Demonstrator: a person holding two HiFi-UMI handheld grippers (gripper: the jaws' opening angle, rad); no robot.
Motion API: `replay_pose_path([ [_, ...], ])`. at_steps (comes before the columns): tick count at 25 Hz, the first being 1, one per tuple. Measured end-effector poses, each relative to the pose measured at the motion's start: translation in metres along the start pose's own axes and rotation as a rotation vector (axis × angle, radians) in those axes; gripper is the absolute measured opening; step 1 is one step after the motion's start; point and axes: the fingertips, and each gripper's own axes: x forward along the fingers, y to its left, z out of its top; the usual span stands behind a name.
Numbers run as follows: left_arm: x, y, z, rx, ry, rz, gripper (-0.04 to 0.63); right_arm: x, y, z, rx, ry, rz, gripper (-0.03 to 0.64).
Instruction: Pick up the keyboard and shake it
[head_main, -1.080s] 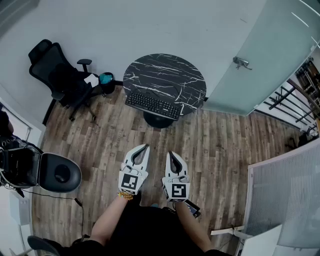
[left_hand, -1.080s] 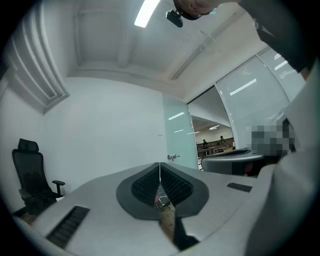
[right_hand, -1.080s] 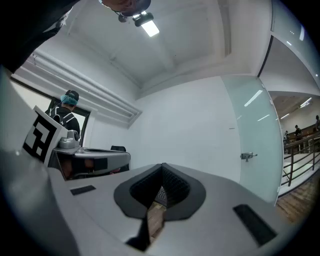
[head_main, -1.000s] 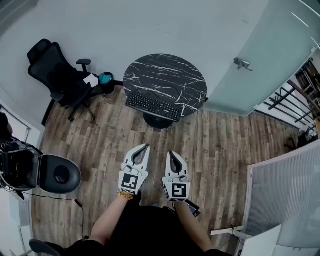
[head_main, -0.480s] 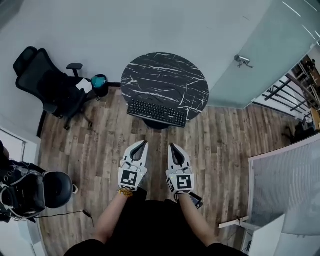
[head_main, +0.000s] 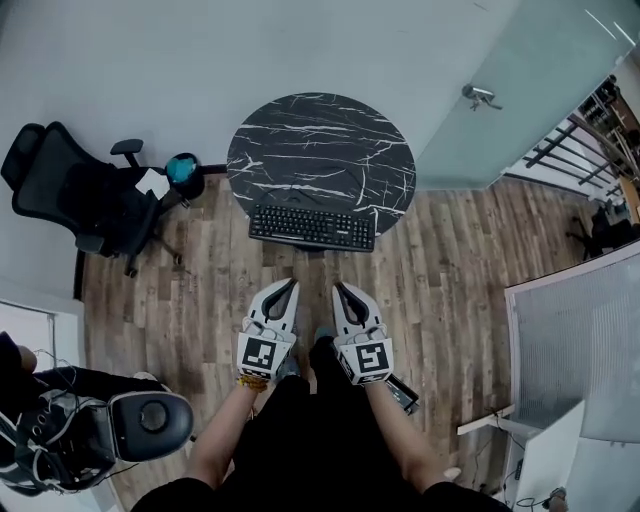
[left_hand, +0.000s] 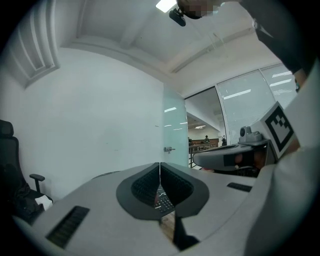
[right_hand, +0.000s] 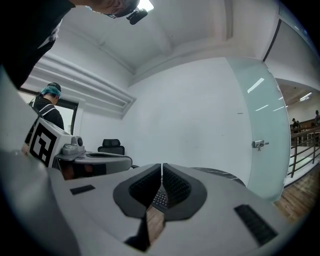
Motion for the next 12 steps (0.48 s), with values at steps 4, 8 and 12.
replay_pose_path([
  [4,0.03,0.017,-0.014,-0.008,0.04,0.001,0.017,0.028,-0.028,-0.008,0.013,0.012,0.004,0.031],
  [8,0.07,0.038,-0.023,0.008,0.072,0.02,0.017,0.062,-0.063,-0.011,0.025,0.003,0.021,0.031],
  [12,0.108,0.057,-0.032,0.006,0.105,0.04,0.017,0.09,-0.109,-0.014,0.012,0.0,0.009,0.031],
])
